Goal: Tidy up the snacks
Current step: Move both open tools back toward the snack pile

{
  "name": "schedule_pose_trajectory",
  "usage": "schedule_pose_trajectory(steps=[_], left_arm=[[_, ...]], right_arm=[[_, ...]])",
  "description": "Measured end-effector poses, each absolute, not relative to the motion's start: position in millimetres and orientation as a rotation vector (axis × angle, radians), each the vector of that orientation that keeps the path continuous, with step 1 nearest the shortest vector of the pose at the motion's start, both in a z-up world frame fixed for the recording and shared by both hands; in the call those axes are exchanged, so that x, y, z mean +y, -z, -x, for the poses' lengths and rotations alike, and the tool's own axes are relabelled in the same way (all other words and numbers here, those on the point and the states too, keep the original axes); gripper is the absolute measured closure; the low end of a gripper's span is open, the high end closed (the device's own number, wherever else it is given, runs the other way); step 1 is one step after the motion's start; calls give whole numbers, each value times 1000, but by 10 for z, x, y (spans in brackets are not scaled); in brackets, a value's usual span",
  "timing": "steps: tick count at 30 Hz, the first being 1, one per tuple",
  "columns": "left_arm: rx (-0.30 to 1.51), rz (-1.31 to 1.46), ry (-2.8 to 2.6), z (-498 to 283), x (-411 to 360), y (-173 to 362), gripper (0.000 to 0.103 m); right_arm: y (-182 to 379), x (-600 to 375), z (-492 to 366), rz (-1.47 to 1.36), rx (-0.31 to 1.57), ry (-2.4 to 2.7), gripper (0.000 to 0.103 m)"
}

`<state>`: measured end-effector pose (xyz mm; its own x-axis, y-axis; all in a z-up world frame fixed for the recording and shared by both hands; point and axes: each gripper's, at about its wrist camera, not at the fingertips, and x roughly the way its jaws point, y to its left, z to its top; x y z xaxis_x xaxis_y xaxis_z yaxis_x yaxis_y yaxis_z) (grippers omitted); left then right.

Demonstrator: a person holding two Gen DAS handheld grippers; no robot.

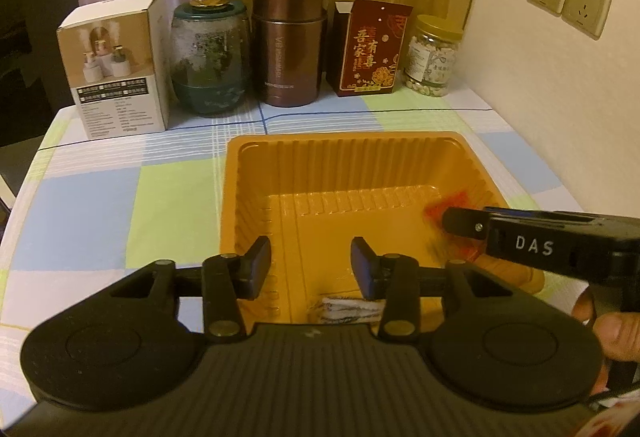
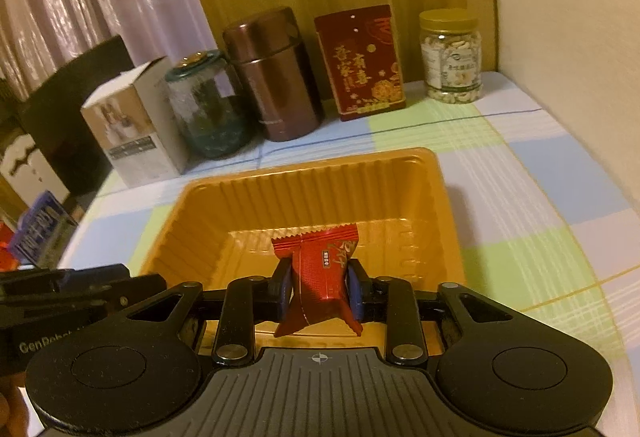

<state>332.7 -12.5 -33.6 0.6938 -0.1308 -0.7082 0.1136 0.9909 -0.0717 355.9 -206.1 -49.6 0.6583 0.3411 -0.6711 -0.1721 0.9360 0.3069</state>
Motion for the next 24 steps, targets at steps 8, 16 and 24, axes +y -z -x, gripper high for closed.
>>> schedule_pose_trajectory(steps=[8, 16, 24], left_arm=[[793, 36, 109, -3106, -26, 307, 63], [781, 52, 81, -2701, -14, 169, 62], [767, 65, 67, -2160, -42, 1, 55]], right_arm=[[387, -2194, -3401, -239, 791, -262, 30], [174, -2304, -2991, -204, 801, -218, 30], [-86, -2326, -2415, -181, 806, -197, 30]])
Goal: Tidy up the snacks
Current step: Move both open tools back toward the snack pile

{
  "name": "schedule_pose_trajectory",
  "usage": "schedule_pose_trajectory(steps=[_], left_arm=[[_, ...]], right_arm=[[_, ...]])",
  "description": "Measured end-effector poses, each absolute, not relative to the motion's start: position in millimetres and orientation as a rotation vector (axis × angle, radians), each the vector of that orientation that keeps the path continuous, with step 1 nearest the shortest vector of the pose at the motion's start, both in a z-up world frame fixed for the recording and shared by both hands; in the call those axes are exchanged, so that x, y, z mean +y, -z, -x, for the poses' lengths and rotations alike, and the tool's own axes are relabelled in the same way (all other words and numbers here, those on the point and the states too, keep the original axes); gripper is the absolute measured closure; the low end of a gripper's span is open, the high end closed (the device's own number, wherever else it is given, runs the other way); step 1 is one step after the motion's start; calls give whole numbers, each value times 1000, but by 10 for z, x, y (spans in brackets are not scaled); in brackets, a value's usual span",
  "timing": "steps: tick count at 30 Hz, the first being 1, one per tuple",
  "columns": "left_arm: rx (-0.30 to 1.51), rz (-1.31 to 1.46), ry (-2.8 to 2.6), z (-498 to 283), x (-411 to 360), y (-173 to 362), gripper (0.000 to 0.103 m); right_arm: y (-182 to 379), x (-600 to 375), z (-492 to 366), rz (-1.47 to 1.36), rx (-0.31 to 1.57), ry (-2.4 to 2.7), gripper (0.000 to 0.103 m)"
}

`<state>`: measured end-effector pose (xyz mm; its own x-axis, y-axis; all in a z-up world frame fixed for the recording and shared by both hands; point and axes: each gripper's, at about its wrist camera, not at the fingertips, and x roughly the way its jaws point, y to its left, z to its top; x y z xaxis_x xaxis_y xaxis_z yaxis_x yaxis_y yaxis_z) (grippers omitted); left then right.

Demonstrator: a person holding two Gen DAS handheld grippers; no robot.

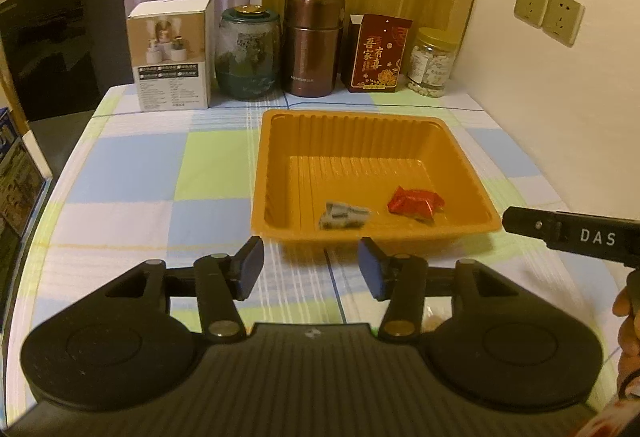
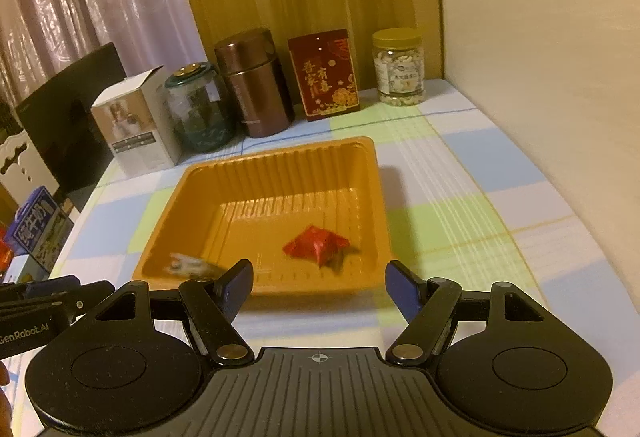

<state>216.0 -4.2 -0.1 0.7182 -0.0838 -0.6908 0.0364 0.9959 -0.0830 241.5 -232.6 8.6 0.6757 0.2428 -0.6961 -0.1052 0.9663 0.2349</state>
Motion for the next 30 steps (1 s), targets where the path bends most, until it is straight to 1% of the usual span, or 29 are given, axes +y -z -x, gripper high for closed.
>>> schedule_pose_trajectory(steps=[4, 10, 11, 12, 19, 21, 27, 30], left_arm=[[774, 103, 61, -1863, -22, -28, 49], [778, 140, 58, -1490, 9, -36, 46], [777, 138, 59, -1415, 1, -37, 43], [775, 139, 59, -1365, 4, -42, 41], [759, 155, 52, -1034, 30, -77, 38], [753, 151, 47, -947, 42, -72, 34], [753, 132, 47, -733, 55, -15, 27], [767, 126, 52, -672, 36, 37, 27]], right_arm=[[-192, -2315, -2121, -172, 802, -186, 30], [-239, -2290, -1725, -158, 798, -176, 30], [-242, -2289, -1672, -163, 800, -177, 30], [-242, -2288, -1613, -170, 802, -176, 30], [-224, -2328, -1253, -203, 810, -170, 30], [-212, -2344, -1157, -199, 810, -164, 30], [-150, -2385, -841, -158, 799, -150, 30], [-84, -2397, -732, -135, 803, -147, 30]])
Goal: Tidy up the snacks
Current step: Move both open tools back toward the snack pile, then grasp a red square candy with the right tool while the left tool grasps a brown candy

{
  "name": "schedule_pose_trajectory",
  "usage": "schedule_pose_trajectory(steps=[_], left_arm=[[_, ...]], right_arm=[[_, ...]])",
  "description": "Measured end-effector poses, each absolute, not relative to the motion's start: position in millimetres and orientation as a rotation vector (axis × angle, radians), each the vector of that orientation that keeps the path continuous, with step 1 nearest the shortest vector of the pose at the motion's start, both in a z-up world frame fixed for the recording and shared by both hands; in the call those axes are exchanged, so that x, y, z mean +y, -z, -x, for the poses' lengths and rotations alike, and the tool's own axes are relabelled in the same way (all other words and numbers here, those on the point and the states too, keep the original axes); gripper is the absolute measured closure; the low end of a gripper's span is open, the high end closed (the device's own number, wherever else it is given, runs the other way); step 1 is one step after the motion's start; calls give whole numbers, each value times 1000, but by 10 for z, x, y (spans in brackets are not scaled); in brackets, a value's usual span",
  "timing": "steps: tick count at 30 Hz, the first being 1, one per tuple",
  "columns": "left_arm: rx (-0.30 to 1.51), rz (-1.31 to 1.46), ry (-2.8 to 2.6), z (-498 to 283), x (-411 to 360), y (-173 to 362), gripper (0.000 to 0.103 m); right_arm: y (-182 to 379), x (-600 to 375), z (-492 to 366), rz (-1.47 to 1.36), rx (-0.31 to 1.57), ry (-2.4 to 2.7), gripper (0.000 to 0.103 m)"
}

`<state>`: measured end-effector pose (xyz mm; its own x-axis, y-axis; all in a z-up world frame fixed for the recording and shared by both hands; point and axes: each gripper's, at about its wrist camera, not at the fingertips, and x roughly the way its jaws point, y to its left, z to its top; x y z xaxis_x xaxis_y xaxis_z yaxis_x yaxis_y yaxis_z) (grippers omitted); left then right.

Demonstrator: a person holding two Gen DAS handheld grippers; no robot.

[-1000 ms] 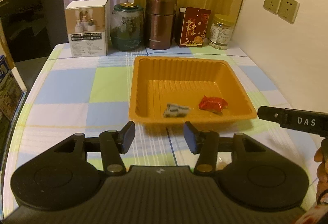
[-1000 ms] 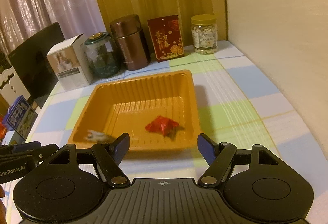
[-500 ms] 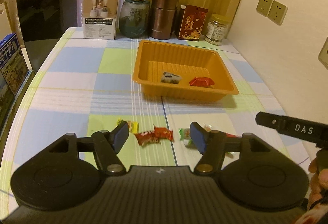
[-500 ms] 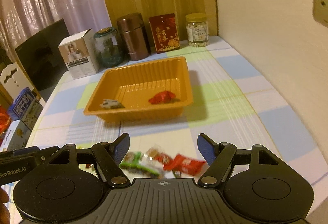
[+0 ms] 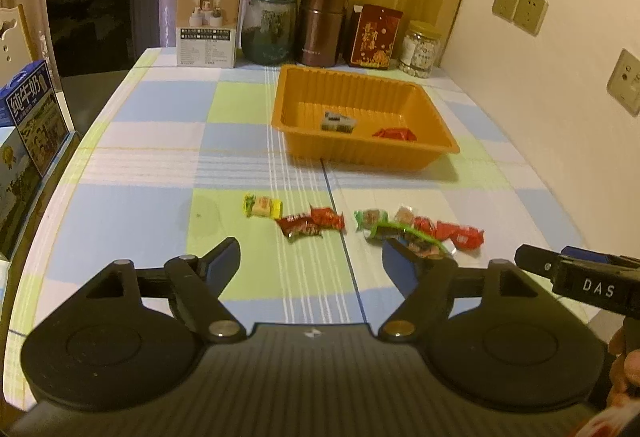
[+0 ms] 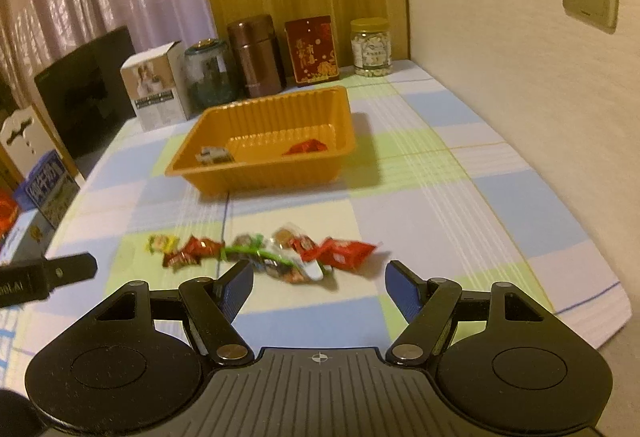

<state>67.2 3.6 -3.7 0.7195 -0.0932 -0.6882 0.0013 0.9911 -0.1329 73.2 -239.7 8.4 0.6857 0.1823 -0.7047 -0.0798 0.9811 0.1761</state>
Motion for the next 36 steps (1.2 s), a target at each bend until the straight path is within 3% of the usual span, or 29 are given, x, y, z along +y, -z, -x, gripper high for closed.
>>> schedule_pose_trajectory(steps=[20, 36], left_arm=[[824, 81, 77, -786, 17, 243, 21], [862, 3, 171, -1258, 89, 471, 21]], right_arm=[[115, -2677, -961, -125, 855, -183, 30], [525, -2608, -1919, 252, 943, -519, 34]])
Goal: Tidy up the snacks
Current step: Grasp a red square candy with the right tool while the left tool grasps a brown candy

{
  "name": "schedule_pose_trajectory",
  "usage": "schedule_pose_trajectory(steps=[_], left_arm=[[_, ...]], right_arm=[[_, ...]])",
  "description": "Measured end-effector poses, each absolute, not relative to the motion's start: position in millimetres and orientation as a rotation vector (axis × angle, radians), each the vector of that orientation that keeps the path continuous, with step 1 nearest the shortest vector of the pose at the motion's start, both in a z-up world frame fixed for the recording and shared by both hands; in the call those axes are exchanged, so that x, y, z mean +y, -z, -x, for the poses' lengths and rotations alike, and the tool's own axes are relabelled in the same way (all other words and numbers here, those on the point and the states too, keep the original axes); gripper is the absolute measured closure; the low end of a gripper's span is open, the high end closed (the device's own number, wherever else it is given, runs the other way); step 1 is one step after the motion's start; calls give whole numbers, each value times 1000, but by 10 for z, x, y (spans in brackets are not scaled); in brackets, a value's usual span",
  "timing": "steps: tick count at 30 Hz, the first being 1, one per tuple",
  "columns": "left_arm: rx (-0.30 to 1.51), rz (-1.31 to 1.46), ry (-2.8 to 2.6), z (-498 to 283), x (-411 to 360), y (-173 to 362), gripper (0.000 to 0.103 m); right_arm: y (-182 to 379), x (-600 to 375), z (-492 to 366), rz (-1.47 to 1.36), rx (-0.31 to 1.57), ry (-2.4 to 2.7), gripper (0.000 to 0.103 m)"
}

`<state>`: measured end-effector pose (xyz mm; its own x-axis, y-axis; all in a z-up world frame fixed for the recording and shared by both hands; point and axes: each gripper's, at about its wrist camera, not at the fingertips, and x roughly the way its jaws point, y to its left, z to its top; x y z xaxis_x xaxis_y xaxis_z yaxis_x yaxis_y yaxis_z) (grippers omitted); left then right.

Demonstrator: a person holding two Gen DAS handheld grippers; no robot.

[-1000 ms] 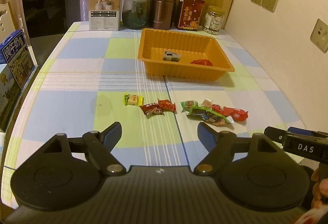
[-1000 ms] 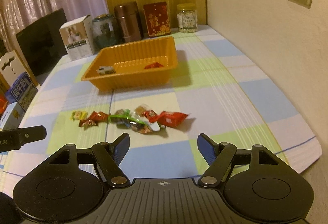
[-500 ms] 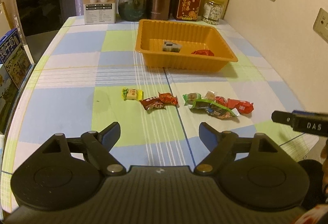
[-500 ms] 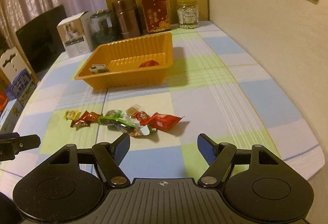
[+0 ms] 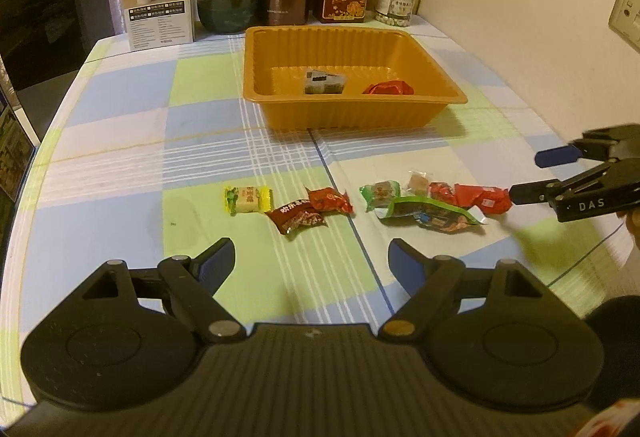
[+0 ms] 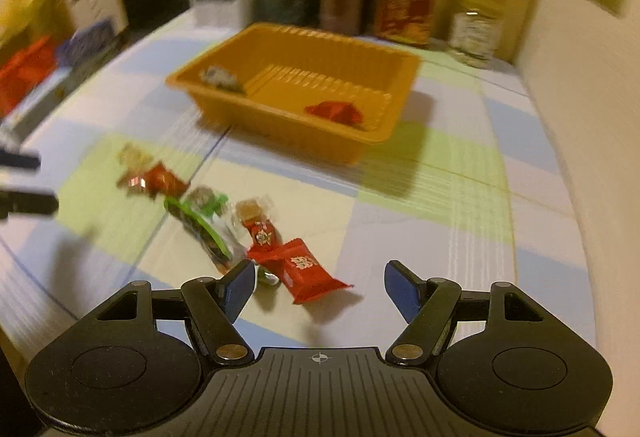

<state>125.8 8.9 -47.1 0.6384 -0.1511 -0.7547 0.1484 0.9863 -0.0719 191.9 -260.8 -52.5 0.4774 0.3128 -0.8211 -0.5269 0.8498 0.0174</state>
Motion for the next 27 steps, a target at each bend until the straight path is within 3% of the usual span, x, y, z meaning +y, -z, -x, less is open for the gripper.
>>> schedule_pose_trajectory(steps=[17, 19, 21, 27], left_arm=[[926, 21, 170, -1478, 153, 812, 21], [929, 24, 175, -1492, 145, 838, 21], [931, 26, 179, -1506, 141, 860, 21], [914, -11, 201, -1572, 122, 918, 21]], right_arm=[[999, -2492, -2399, 279, 1079, -662, 52], [1034, -2463, -2402, 287, 1096, -666, 58], [1036, -2447, -2379, 298, 1079, -654, 72], [944, -2480, -2309, 226, 1063, -597, 75]])
